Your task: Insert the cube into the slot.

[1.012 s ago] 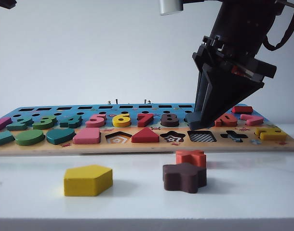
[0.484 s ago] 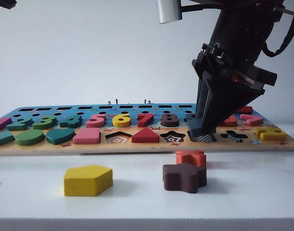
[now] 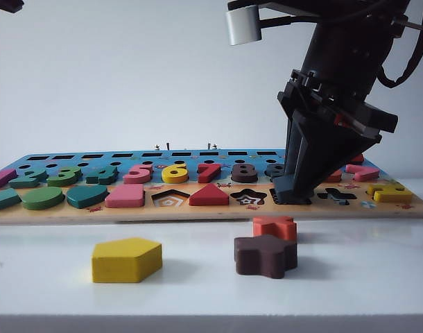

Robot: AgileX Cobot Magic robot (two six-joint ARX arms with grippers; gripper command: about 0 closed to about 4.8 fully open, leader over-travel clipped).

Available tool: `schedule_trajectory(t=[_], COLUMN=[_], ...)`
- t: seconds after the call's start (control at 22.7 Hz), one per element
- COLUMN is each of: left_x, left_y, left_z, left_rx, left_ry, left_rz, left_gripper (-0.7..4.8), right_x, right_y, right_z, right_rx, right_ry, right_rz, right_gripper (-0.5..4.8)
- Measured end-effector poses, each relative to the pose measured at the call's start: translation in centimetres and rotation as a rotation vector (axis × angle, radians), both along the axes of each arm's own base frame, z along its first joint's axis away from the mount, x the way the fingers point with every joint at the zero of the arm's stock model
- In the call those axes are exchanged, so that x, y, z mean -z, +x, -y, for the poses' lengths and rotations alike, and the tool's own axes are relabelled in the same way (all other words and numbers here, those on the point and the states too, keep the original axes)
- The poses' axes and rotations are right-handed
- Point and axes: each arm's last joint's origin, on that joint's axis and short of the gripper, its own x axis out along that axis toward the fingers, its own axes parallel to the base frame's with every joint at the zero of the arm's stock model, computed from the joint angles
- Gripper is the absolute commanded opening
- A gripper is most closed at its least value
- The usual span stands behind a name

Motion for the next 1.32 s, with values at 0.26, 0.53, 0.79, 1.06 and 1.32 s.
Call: schedule_trajectory(t=[0.26, 0.53, 0.79, 1.06, 1.32], left_x=[0.00, 0.00, 0.00, 0.00, 0.00], left_y=[0.00, 0.00, 0.00, 0.00, 0.00], left_z=[0.00, 0.00, 0.00, 0.00, 0.00], left_rx=[0.000, 0.000, 0.000, 0.000, 0.000], left_ry=[0.000, 0.000, 0.000, 0.000, 0.000], left_rz=[0.000, 0.000, 0.000, 0.000, 0.000], left_gripper=[0.17, 0.17, 0.17, 0.17, 0.17], right_x=[-0.01, 0.08, 0.42, 0.41, 0.40], right_y=[0.02, 0.06, 0.24, 0.24, 0.22], right_z=[-0.01, -0.06, -0.22, -0.22, -0.26], right_rx=[0.001, -0.001, -0.002, 0.010, 0.024], right_ry=[-0.001, 0.002, -0.001, 0.005, 0.027], right_rz=[0.004, -0.001, -0.006, -0.010, -0.026], right_gripper=[1.50, 1.49, 1.49, 1.53, 1.95])
